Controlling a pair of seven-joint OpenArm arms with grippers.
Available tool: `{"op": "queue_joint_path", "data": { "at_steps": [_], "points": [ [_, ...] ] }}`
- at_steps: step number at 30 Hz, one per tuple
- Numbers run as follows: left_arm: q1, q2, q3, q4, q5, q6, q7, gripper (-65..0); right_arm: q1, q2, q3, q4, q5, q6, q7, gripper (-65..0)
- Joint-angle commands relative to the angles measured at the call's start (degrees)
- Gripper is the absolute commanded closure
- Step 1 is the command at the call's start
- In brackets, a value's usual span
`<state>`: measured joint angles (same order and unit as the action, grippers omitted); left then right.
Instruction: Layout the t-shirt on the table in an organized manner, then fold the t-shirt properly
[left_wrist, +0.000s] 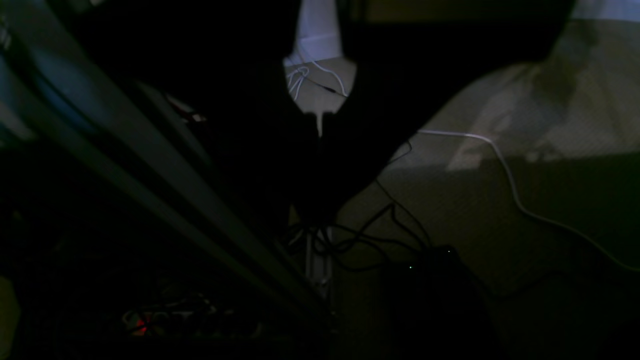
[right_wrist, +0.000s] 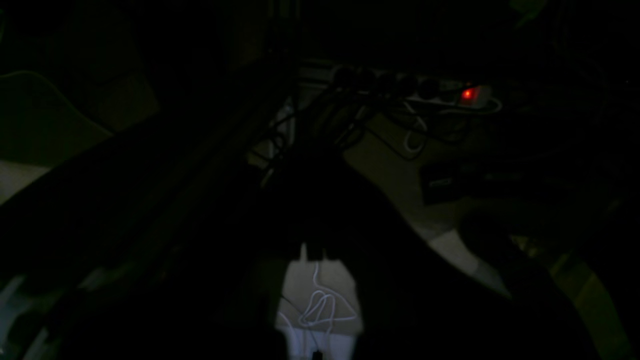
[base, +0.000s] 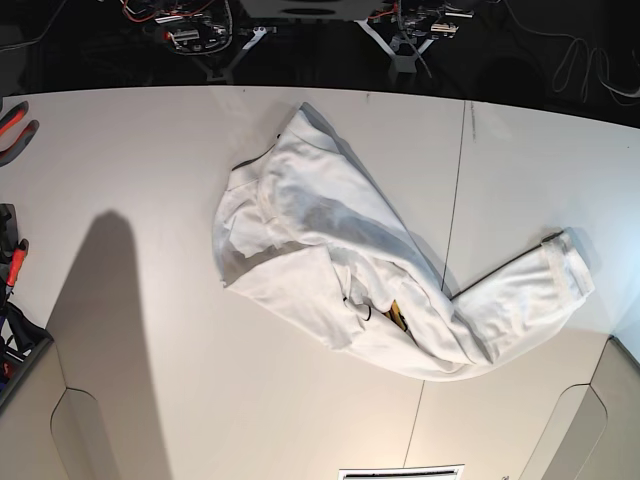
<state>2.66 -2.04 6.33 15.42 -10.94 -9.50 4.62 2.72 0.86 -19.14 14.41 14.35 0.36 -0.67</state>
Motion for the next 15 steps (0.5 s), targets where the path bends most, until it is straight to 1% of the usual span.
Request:
{"op": "queue_joint_path", "data": {
  "at_steps": [1,10,15],
  "points": [
    [0.59,0.13,0.13,0.79,0.09,-0.39,-0.37,0.0,0.28,0.09,0.07,0.39,0.0,-0.2,0.2,0.0],
    [5.14,0.13,0.13,8.11,0.09,-0.39,-0.31,0.0,0.26,0.09,0.07,0.39,0.0,-0.2,0.2,0.0],
    [6.25,0.13,0.13,9.44,0.09,-0.31,-0.31,0.0,0.26,0.09,0.07,0.39,-0.04,-0.2,0.2,0.0]
  ]
}}
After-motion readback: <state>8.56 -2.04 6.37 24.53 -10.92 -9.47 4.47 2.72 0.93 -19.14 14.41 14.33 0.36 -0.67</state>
